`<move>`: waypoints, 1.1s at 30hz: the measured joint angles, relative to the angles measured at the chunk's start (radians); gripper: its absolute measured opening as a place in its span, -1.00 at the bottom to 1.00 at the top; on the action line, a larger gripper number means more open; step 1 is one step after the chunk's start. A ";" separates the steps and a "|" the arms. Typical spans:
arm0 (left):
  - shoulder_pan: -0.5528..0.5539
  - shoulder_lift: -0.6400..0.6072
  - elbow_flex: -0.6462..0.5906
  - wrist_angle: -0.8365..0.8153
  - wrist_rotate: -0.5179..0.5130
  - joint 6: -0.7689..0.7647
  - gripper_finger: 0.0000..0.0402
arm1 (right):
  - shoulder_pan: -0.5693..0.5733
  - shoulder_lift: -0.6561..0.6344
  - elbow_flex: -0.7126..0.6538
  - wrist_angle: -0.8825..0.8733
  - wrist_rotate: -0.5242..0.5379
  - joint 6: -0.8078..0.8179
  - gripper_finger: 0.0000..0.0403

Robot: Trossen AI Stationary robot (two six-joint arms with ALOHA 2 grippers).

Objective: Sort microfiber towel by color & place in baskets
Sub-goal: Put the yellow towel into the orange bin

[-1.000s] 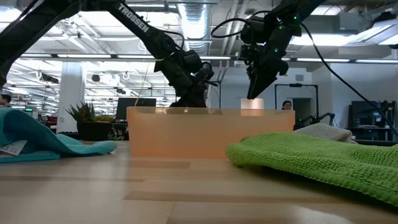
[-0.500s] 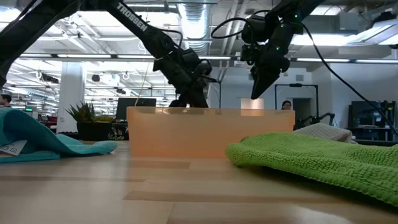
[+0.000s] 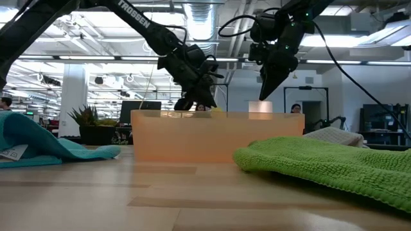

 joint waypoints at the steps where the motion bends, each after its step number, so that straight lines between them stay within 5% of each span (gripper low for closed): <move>1: 0.000 0.000 0.000 0.001 -0.004 -0.004 -1.00 | 0.000 0.000 0.000 0.001 0.000 0.000 -0.15; 33: -0.086 -0.215 -0.001 -0.074 -0.113 0.137 -1.00 | 0.107 -0.282 0.050 -0.055 -0.008 0.114 -0.17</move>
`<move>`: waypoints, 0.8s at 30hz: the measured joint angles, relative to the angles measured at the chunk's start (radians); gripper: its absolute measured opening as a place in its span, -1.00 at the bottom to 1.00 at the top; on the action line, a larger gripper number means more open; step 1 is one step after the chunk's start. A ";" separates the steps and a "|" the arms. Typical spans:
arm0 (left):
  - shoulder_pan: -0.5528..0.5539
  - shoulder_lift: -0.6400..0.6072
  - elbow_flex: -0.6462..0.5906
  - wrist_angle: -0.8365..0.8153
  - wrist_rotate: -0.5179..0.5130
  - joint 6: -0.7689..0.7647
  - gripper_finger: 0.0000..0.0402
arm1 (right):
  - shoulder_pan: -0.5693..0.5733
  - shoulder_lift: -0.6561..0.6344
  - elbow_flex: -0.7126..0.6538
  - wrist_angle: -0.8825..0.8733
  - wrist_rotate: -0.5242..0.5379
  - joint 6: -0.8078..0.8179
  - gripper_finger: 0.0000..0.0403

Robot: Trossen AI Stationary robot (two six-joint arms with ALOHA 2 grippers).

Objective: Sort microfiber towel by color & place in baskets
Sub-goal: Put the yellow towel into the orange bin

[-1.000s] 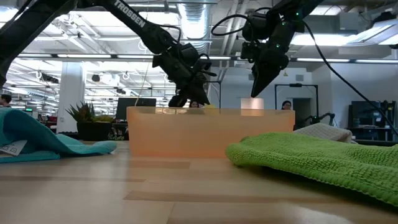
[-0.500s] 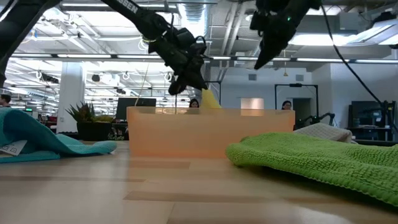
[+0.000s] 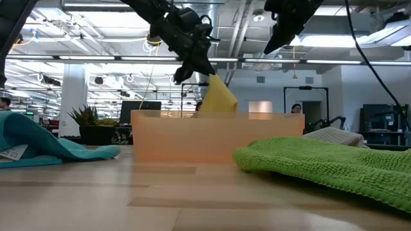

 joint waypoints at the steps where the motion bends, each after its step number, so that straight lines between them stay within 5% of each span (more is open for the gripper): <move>1: -0.006 -0.004 0.000 0.000 0.000 0.000 -1.00 | 0.000 0.000 0.000 -0.002 0.000 0.000 -0.17; 24: -0.177 -0.191 0.000 0.023 0.044 -0.087 -1.00 | -0.015 -0.112 0.000 -0.023 0.004 0.000 -0.17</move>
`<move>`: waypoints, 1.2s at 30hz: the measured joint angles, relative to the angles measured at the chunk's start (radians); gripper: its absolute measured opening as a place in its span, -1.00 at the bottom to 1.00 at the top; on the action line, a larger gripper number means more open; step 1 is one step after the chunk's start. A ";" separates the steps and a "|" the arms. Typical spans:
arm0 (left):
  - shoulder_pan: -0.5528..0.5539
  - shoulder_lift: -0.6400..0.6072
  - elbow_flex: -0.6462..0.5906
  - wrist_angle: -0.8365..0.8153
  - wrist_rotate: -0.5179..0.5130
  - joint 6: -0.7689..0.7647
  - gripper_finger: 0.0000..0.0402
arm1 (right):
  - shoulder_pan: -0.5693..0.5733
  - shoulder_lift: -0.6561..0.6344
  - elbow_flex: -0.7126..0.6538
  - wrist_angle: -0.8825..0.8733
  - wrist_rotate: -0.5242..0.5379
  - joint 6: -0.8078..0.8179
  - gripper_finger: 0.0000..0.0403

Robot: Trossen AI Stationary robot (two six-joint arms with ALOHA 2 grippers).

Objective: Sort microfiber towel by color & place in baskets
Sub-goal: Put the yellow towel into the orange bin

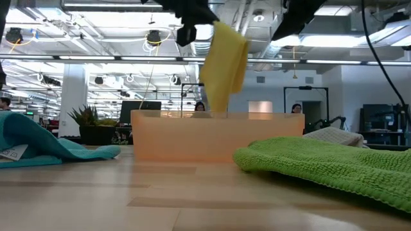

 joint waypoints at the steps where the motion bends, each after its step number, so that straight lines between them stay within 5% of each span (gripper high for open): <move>1: -0.011 0.000 0.000 0.011 0.015 -0.008 -1.00 | 0.000 -0.006 0.000 -0.002 0.000 0.000 -0.17; 14: -0.106 0.031 0.002 0.051 0.021 0.008 -1.00 | 0.000 -0.033 0.000 -0.003 0.000 0.000 -0.17; 27: -0.115 0.178 0.002 0.145 0.181 0.017 -1.00 | -0.006 -0.032 0.000 -0.006 0.000 0.001 -0.17; 32: -0.115 0.179 0.004 0.093 0.234 0.053 -1.00 | -0.007 -0.032 0.000 -0.006 0.000 0.001 -0.17; 36: -0.116 0.192 0.005 -0.115 0.162 0.118 -1.00 | -0.007 -0.032 0.000 -0.005 0.004 0.001 -0.18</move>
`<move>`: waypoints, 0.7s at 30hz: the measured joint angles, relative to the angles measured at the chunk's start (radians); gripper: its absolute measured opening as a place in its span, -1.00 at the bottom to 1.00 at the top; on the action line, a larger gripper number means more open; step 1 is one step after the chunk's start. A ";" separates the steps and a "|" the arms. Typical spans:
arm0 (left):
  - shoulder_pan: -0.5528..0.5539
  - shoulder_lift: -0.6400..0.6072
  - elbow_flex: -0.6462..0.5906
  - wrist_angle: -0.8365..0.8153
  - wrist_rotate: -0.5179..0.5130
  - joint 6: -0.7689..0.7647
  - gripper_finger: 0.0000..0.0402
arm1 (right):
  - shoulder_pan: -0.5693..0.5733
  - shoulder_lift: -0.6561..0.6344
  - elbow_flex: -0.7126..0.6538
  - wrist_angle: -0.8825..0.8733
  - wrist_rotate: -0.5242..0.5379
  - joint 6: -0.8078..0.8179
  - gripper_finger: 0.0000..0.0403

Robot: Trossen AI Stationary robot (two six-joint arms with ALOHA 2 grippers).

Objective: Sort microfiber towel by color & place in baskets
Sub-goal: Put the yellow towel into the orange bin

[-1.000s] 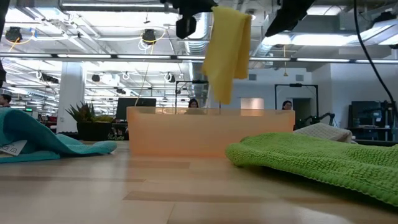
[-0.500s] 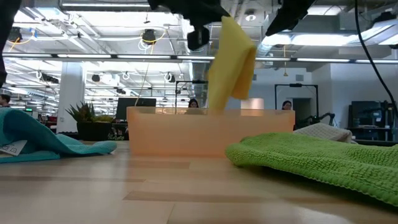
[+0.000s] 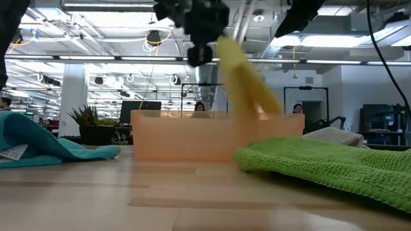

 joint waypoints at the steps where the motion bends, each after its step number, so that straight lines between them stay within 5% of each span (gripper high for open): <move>1: 0.000 0.005 -0.001 -0.058 -0.025 0.019 -1.00 | 0.000 0.000 0.000 0.002 0.000 0.000 -0.18; 12: 0.005 0.014 -0.001 -0.209 -0.167 0.129 -1.00 | -0.019 0.000 0.000 0.017 0.003 0.000 -0.17; 21: 0.011 0.014 -0.002 -0.048 -0.087 0.111 -1.00 | -0.059 0.001 0.000 0.019 0.004 0.000 -0.17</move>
